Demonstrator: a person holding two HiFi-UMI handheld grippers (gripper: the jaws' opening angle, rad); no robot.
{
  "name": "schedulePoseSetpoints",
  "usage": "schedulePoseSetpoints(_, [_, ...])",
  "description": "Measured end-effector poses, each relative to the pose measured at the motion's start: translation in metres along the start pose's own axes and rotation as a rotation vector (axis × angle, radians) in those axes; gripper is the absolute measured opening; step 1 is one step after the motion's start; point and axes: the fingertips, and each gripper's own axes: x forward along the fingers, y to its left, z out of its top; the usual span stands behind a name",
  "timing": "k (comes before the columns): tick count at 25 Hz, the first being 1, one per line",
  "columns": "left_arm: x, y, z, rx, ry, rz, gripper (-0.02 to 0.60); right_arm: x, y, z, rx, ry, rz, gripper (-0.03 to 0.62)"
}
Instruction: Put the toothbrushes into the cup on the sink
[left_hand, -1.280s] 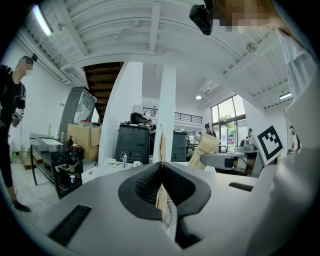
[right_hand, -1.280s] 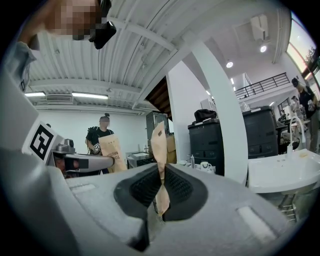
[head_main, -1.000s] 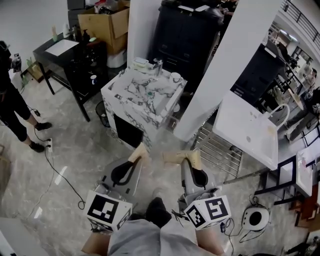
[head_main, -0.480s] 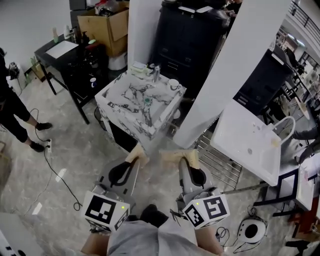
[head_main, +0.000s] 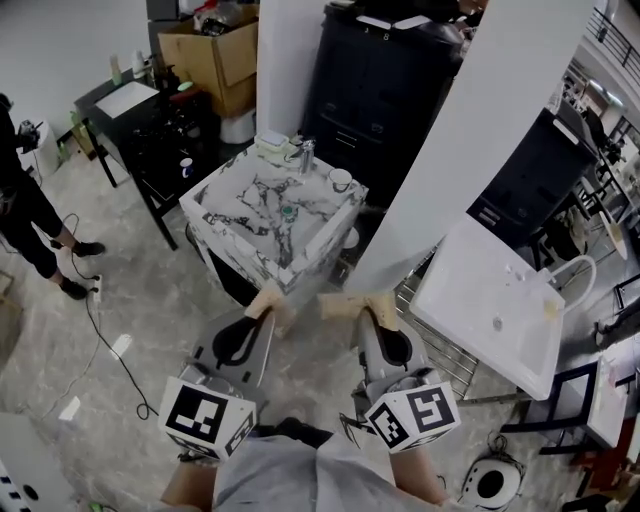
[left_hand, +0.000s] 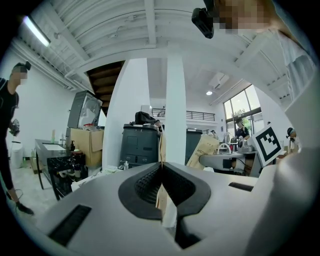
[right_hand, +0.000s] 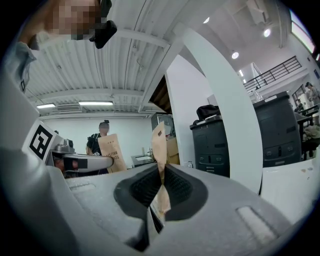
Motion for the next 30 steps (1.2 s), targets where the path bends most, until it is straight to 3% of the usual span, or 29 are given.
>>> schedulePoseSetpoints(17, [0.042,0.007,0.002,0.015,0.013,0.080,0.009,0.031,-0.045,-0.001,0.026,0.004,0.052,0.008])
schedulePoseSetpoints(30, [0.088,0.044,0.000,0.002,0.008,0.029,0.009,0.073,-0.061,-0.005,0.021,0.019,0.004,0.009])
